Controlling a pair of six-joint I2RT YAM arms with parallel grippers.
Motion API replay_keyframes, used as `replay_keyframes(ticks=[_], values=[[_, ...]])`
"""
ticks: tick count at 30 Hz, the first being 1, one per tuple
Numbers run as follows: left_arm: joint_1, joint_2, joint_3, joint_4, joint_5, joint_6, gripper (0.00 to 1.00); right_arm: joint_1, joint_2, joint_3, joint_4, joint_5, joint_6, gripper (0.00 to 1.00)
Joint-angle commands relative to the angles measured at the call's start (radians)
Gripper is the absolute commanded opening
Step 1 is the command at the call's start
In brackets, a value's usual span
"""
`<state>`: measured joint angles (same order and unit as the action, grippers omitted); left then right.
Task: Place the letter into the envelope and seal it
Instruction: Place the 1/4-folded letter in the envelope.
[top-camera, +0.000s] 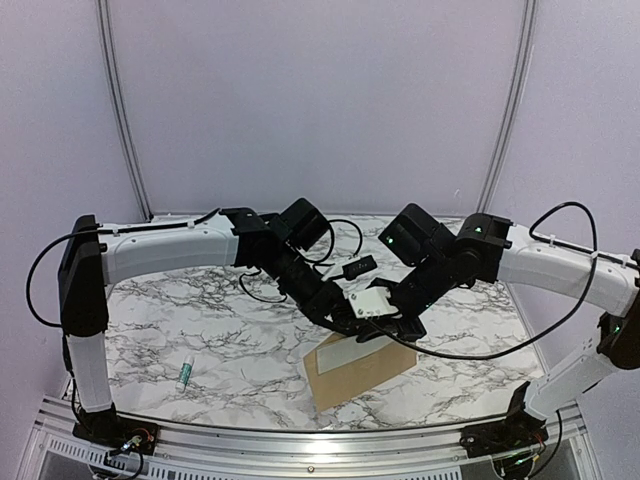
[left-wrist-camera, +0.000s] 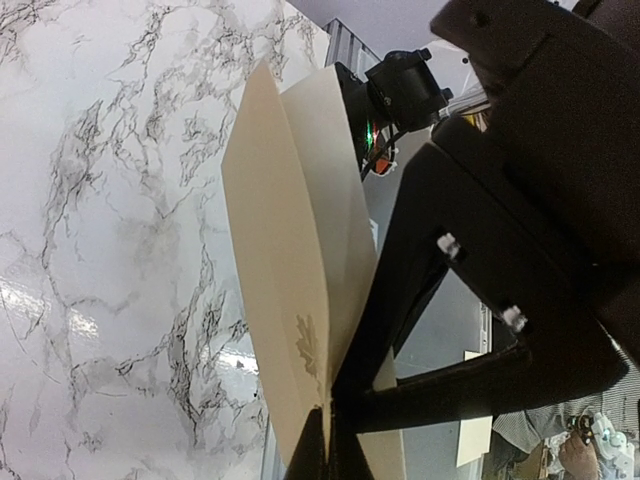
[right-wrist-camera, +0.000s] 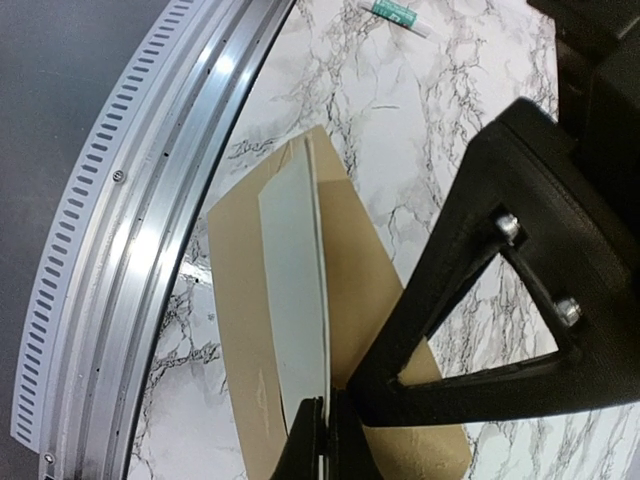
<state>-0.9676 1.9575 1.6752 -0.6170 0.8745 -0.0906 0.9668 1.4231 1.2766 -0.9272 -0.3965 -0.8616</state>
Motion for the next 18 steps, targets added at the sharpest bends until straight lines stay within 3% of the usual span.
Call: replay_keyframes(ticks=[1,18], values=[[0.007,-0.010,-0.023,0.034,0.032,-0.014,0.00,0.006,-0.012,0.020,0.001,0.050,0.015,0.00],[0.022,-0.012,-0.034,0.093,0.054,-0.076,0.00,-0.020,-0.043,-0.071,0.063,0.067,0.016,0.00]])
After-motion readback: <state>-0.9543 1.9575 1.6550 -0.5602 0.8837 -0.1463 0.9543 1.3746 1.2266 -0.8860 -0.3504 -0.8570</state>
